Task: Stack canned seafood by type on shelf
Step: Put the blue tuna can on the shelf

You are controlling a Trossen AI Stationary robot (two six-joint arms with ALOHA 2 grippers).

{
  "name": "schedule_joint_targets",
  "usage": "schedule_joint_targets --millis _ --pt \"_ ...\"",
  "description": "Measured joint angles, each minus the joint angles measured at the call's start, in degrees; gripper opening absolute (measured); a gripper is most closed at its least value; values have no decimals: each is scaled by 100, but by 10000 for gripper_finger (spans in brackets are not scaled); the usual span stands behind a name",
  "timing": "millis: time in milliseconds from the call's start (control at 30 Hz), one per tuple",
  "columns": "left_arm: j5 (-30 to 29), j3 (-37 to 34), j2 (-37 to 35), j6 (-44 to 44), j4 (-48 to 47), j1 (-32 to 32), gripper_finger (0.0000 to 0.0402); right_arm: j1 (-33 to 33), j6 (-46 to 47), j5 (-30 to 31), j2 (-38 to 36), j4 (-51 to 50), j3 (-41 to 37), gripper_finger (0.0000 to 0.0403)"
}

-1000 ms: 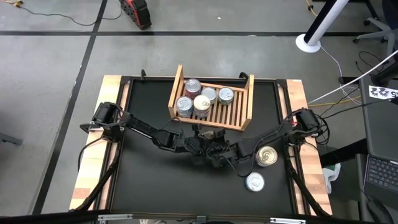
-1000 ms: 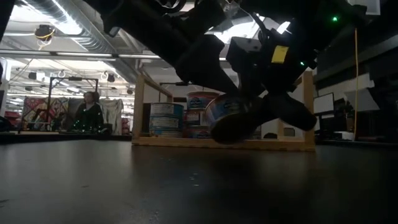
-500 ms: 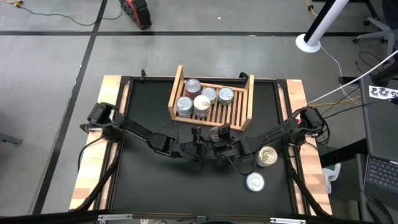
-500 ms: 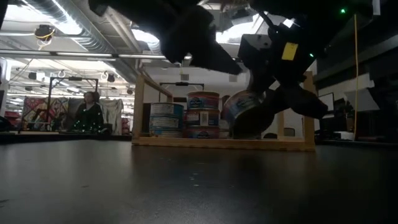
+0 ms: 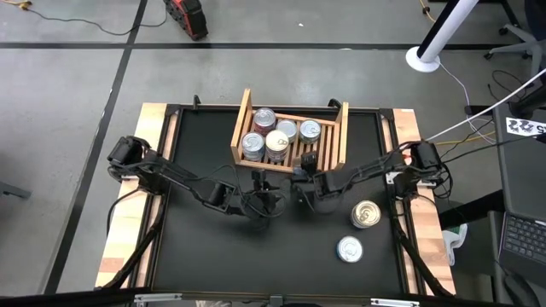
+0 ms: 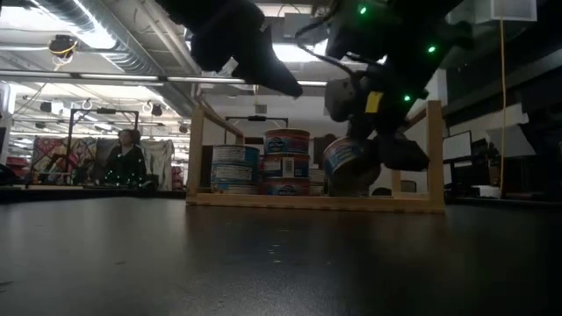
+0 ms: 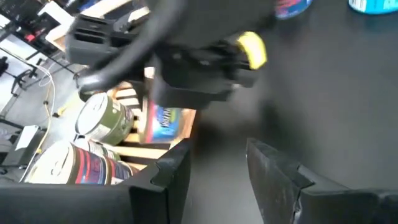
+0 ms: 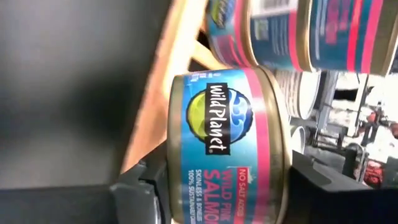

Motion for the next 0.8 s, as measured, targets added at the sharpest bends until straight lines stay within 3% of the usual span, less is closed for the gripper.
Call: schedule_joint_targets --millis 333,600,800 --pt "-7 -8 0 -108 -199 2 150 -869 -67 -290 0 158 4 209" --pt "-7 -8 0 -108 -208 2 150 -1418 -275 -836 0 182 4 187" --pt "-7 -10 2 -108 -208 2 151 -1535 -356 -1169 -7 318 11 223"
